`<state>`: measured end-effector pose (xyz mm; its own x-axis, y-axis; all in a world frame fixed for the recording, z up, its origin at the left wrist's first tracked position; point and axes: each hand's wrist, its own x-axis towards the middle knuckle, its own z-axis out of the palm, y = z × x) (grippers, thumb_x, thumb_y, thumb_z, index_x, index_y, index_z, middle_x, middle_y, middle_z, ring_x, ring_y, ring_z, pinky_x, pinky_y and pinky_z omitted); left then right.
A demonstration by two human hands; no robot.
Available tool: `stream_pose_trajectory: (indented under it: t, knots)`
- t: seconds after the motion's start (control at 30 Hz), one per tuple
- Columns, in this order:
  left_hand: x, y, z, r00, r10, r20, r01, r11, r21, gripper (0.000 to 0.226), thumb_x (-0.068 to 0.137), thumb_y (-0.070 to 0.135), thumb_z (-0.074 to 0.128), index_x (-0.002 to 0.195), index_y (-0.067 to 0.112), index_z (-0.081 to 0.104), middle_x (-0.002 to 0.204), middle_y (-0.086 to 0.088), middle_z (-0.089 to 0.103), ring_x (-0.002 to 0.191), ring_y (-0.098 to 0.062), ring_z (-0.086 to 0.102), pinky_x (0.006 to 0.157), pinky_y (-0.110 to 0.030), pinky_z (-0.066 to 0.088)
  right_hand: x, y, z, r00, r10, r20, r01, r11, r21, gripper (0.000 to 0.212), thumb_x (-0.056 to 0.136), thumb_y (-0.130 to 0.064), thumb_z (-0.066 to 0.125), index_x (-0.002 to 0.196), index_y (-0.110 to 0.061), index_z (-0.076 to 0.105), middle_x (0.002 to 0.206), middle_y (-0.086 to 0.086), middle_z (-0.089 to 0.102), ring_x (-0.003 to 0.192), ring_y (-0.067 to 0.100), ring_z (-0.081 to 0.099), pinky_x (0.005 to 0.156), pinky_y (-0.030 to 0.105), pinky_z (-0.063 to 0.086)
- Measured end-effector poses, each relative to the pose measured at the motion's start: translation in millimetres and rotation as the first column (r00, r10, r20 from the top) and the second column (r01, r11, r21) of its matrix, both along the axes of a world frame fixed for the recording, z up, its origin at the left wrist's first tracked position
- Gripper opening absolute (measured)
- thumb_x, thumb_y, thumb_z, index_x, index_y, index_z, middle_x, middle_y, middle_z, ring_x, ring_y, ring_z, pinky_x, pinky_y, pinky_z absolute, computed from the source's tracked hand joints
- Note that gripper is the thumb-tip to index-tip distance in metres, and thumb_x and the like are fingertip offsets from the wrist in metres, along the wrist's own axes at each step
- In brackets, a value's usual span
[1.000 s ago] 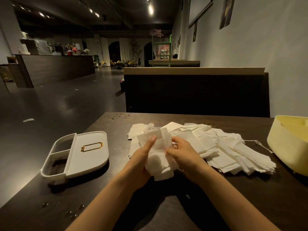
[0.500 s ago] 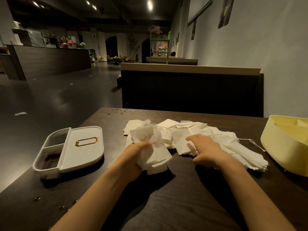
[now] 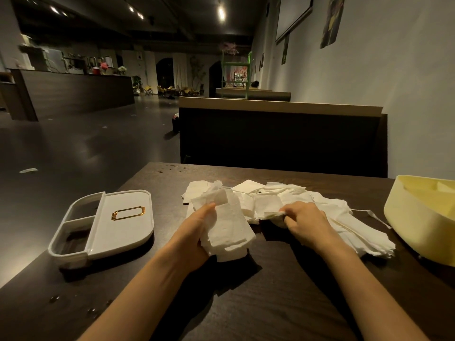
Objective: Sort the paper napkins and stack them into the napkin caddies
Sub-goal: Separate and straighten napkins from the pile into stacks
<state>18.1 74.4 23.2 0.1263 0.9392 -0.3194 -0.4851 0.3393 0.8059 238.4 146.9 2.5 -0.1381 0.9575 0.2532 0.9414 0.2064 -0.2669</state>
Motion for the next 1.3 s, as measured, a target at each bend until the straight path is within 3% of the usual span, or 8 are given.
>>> stream_pose_trajectory:
  t: [0.2,0.33,0.47,0.63,0.83,1.03,1.17,1.3]
  knots:
    - [1,1,0,1.000,0.008,-0.015,-0.008,1.000,0.007,0.020,0.099,0.028,0.043,0.101,0.014,0.057,0.092,-0.013,0.068,0.076,-0.026,0.067,0.043,-0.027,0.053,0,2,4,0.997,0.020,-0.080,-0.011,0.994,0.107,0.022,0.088,-0.017,0.049,0.090,-0.012,0.070,0.099,0.007,0.065,0.099,0.027,0.054,0.085,0.039,0.045]
    - [-1,2,0,1.000,0.010,-0.027,-0.010,1.000,0.013,0.026,0.099,0.029,0.042,0.115,0.013,0.054,0.097,-0.012,0.067,0.083,-0.027,0.066,0.052,-0.031,0.054,-1,-7,19,0.903,0.122,-0.412,0.000,0.959,0.283,0.015,0.091,-0.012,0.052,0.087,-0.008,0.066,0.085,0.006,0.064,0.081,0.021,0.057,0.065,0.030,0.046]
    - [-3,3,-3,0.999,0.007,-0.032,-0.006,1.000,0.026,0.028,0.099,0.029,0.042,0.115,0.013,0.057,0.098,-0.013,0.070,0.084,-0.027,0.068,0.051,-0.031,0.054,-2,-21,40,0.477,0.159,-0.864,-0.073,0.987,0.141,0.016,0.095,-0.014,0.048,0.089,-0.017,0.062,0.089,0.001,0.060,0.084,0.015,0.053,0.069,0.029,0.046]
    - [1,2,-4,0.999,-0.047,-0.023,0.049,0.996,0.080,0.027,0.099,0.025,0.040,0.105,0.011,0.062,0.083,-0.011,0.074,0.070,-0.024,0.071,0.054,-0.031,0.055,-3,-44,61,0.057,0.077,-0.995,-0.508,0.861,0.038,0.021,0.088,-0.022,0.049,0.096,-0.011,0.065,0.083,0.004,0.063,0.075,0.015,0.059,0.062,0.028,0.053]
    - [11,-7,0,0.980,-0.197,-0.005,0.197,0.972,0.129,0.022,0.088,0.019,0.047,0.082,0.008,0.065,0.063,-0.007,0.067,0.052,-0.018,0.065,0.050,-0.024,0.052,-27,-54,61,0.251,0.006,-0.968,-0.644,0.748,-0.162,0.013,0.077,-0.011,0.053,0.082,0.001,0.056,0.066,0.018,0.055,0.058,0.016,0.054,0.054,0.023,0.050]
    - [12,-8,-3,0.954,-0.264,-0.141,0.279,0.955,0.104,0.051,0.089,0.056,0.038,0.097,0.016,0.069,0.086,-0.007,0.074,0.078,-0.023,0.070,0.070,-0.034,0.052,-36,-38,42,0.530,-0.041,-0.847,-0.393,0.873,-0.288,0.023,0.085,-0.022,0.057,0.072,-0.003,0.057,0.083,0.010,0.052,0.081,0.026,0.046,0.068,0.034,0.040]
    - [12,-12,-2,0.927,-0.326,-0.187,0.345,0.935,0.082,0.053,0.073,0.059,0.050,0.100,0.018,0.069,0.088,-0.007,0.075,0.076,-0.022,0.070,0.065,-0.030,0.053,-40,-36,38,0.558,0.021,-0.830,-0.377,0.897,-0.231,0.050,0.081,-0.035,0.066,0.082,0.014,0.058,0.081,0.010,0.052,0.079,0.025,0.046,0.074,0.038,0.036]
    - [17,-15,-3,0.940,-0.269,-0.210,0.297,0.949,0.111,0.049,0.069,0.037,0.065,0.112,0.014,0.061,0.086,-0.008,0.074,0.075,-0.022,0.068,0.066,-0.031,0.056,-43,-34,31,0.543,0.064,-0.837,-0.344,0.926,-0.152,0.012,0.087,-0.014,0.063,0.090,-0.005,0.071,0.095,0.021,0.068,0.083,0.024,0.060,0.078,0.038,0.049]
